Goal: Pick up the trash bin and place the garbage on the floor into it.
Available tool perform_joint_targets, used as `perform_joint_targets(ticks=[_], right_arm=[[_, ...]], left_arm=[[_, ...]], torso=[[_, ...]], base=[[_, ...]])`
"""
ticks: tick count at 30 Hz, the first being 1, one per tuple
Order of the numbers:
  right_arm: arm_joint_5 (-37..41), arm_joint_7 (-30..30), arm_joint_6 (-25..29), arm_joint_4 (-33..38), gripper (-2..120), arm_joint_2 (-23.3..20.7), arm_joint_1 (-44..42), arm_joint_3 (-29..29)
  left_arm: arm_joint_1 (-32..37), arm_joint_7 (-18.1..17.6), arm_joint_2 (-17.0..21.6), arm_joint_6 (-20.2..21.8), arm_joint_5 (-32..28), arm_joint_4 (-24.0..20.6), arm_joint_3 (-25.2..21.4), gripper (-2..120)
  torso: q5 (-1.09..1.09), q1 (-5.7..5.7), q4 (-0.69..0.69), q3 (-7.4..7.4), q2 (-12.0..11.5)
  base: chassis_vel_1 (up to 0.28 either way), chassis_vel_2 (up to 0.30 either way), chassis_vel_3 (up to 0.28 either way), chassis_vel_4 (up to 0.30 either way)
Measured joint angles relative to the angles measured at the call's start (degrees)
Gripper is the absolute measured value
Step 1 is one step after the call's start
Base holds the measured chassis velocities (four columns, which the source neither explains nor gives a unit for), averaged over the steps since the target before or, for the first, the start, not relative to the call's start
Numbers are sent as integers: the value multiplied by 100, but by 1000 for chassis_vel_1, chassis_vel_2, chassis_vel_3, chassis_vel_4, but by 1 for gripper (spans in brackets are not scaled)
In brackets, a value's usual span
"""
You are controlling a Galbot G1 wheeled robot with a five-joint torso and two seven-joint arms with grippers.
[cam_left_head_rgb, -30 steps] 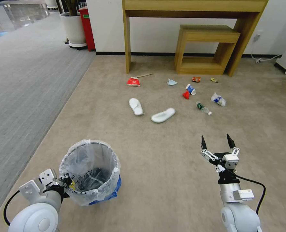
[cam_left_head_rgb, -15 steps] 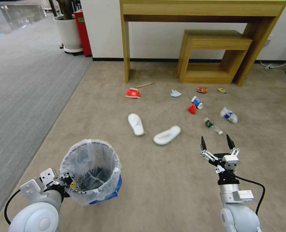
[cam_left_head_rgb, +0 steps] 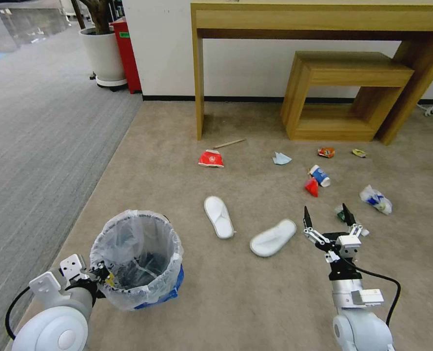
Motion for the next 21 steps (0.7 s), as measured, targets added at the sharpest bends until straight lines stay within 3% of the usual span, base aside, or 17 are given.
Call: perform_joint_targets(ticks=[21], right_arm=[[32,-72,-86,109,100,16,-68,9]], left_arm=[[38,46,3,2,-9,-10,-26,1]], torso=[[1,-1,0,-2,1]], base=[[-1,-11,-3,11]])
